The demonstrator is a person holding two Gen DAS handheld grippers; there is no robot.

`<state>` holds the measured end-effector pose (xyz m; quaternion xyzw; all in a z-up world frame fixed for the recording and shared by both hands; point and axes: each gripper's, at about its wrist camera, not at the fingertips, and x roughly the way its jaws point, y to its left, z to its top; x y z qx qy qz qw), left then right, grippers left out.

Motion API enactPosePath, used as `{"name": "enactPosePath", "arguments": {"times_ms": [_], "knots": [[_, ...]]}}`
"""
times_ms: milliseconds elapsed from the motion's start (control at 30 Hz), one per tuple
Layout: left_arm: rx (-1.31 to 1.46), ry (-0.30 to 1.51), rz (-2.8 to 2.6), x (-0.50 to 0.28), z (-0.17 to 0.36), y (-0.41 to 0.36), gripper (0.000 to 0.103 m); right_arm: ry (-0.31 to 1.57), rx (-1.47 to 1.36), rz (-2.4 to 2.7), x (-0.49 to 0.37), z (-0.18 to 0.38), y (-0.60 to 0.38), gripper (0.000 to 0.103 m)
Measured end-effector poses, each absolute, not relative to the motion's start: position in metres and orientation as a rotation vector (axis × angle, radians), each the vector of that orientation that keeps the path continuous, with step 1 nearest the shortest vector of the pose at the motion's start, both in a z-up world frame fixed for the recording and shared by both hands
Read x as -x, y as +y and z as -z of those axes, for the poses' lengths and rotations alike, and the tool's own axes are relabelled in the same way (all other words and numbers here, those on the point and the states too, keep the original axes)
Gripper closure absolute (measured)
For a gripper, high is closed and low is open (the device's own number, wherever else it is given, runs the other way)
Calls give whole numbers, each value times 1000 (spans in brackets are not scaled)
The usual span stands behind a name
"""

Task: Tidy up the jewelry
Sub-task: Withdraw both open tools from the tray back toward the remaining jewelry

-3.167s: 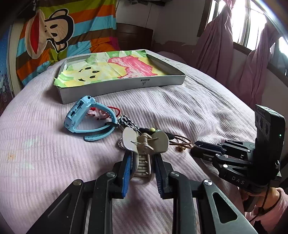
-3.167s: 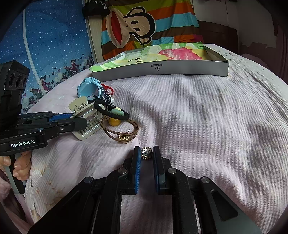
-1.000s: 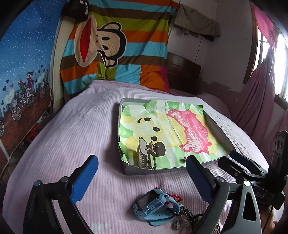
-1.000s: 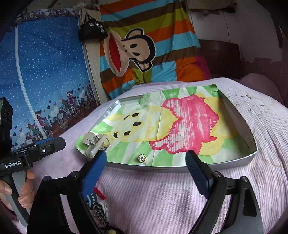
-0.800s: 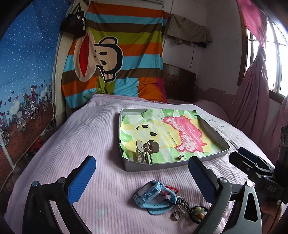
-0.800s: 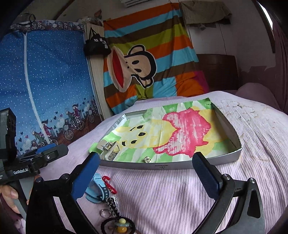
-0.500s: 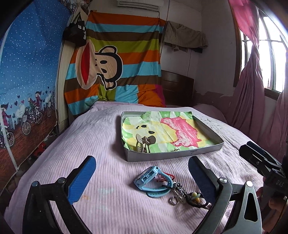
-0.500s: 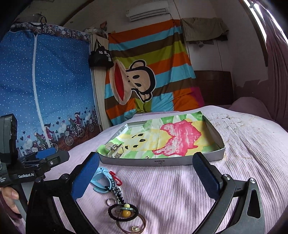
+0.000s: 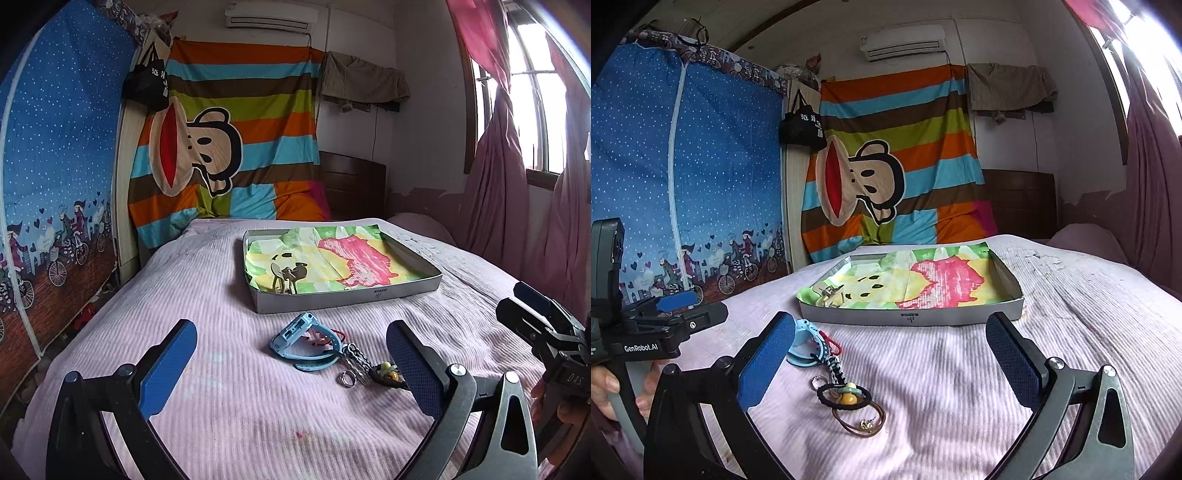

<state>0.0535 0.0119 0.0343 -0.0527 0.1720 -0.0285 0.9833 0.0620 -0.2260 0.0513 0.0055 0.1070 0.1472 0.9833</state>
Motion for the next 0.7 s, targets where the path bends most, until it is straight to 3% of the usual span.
{"name": "enactPosePath", "arguments": {"times_ms": [700], "knots": [[14,496,102,-58,-10,-5,0,381,33,-278,-59,-10,-240,1]]}}
